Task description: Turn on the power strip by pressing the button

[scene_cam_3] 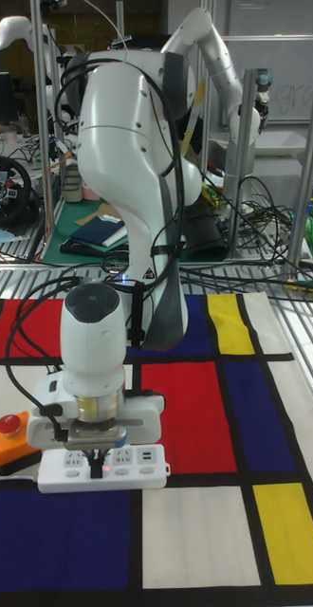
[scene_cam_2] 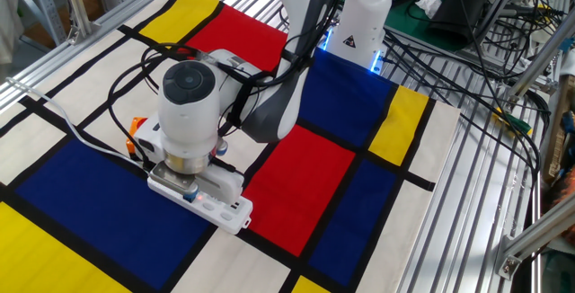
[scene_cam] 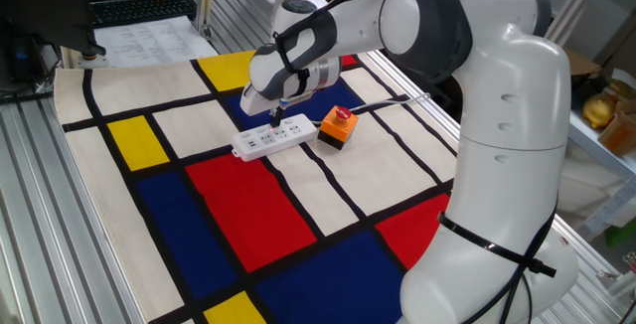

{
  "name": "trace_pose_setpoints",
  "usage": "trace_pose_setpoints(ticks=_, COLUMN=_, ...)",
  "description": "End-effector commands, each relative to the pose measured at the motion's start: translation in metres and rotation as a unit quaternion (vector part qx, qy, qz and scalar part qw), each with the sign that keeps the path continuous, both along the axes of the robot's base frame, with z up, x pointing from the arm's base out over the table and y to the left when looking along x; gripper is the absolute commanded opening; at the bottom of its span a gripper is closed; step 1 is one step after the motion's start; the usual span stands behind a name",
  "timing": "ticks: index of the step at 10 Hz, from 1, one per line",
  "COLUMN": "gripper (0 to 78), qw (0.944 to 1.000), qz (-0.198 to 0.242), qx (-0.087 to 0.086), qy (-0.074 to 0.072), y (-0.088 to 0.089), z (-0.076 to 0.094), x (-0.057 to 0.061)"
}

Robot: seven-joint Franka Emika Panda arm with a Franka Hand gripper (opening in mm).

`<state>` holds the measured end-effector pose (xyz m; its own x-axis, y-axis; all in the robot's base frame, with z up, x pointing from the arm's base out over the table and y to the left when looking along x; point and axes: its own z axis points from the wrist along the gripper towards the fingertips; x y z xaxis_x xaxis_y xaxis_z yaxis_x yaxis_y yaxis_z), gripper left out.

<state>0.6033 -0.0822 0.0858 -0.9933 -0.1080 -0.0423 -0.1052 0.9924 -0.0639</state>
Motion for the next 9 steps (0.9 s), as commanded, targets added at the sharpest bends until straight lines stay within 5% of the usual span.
trace_pose_setpoints(ticks=1, gripper=0.0, qw=0.9989, qz=-0.033, qx=0.015, qy=0.03, y=0.0022, z=-0.0737, x=-0.0457)
trace_pose_setpoints(ticks=2, gripper=0.0, qw=0.9989, qz=-0.036, qx=0.015, qy=0.028, y=0.0022, z=-0.0737, x=-0.0457)
trace_pose_setpoints(ticks=3, gripper=0.0, qw=0.9991, qz=-0.037, qx=0.018, qy=0.001, y=0.0022, z=-0.0737, x=-0.0457)
trace_pose_setpoints(ticks=9, gripper=0.0, qw=0.997, qz=-0.046, qx=0.019, qy=-0.06, y=0.0022, z=-0.0737, x=-0.0457)
